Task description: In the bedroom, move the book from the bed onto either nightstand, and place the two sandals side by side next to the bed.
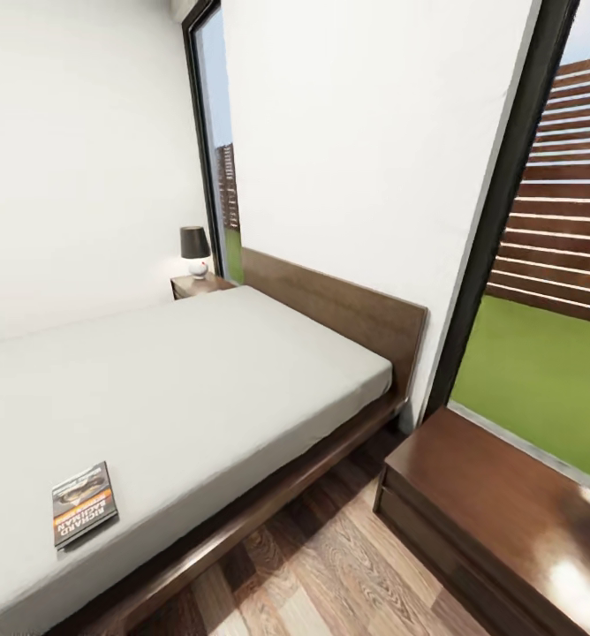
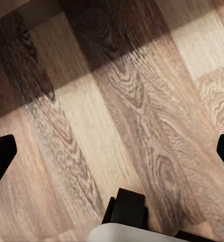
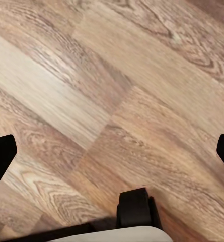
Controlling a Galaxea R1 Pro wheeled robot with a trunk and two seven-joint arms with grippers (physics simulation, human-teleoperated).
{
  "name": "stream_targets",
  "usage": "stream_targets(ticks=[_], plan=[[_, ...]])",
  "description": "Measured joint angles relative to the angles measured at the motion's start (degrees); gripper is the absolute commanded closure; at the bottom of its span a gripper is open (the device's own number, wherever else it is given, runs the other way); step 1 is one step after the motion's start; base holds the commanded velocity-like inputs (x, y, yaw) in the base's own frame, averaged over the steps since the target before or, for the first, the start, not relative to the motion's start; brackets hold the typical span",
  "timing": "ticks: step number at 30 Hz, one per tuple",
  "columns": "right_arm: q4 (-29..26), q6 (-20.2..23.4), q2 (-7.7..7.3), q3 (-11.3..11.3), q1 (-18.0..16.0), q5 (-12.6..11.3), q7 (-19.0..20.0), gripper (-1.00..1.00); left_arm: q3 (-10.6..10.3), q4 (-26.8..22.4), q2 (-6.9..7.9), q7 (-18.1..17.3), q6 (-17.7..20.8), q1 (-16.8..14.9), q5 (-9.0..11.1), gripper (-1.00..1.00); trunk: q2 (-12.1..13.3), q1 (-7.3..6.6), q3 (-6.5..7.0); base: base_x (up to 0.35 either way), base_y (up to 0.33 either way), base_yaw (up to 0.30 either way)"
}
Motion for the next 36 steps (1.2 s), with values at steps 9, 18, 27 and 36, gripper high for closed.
stream_targets(ticks=[9, 18, 27, 36], plan=[[0.00, 0.00, 0.01, 0.02, 0.00, 0.00, 0.01, -1.00, -0.02, -0.03, -0.01, -0.30, -0.01, 0.00, -0.04, -1.00, 0.00, 0.02, 0.00, 0.093, -0.092, 0.286], [0.00, 0.00, 0.01, 0.04, 0.00, 0.00, 0.01, -1.00, -0.09, -0.12, 0.54, -10.36, 0.17, 0.01, -0.04, -1.00, 0.00, 0.02, 0.00, 0.003, -0.004, 0.286], [0.00, 0.00, 0.01, 0.01, 0.00, 0.00, 0.01, -1.00, -0.08, -0.11, 1.08, -11.16, 0.08, 0.00, -0.04, -1.00, 0.00, 0.02, 0.00, 0.000, 0.000, 0.286], [0.00, 0.00, -0.04, 0.02, 0.00, 0.00, 0.01, -1.00, -0.07, -0.11, 1.11, -11.16, 0.03, 0.00, -0.04, -1.00, 0.00, 0.01, 0.00, 0.028, -0.028, 0.286]])
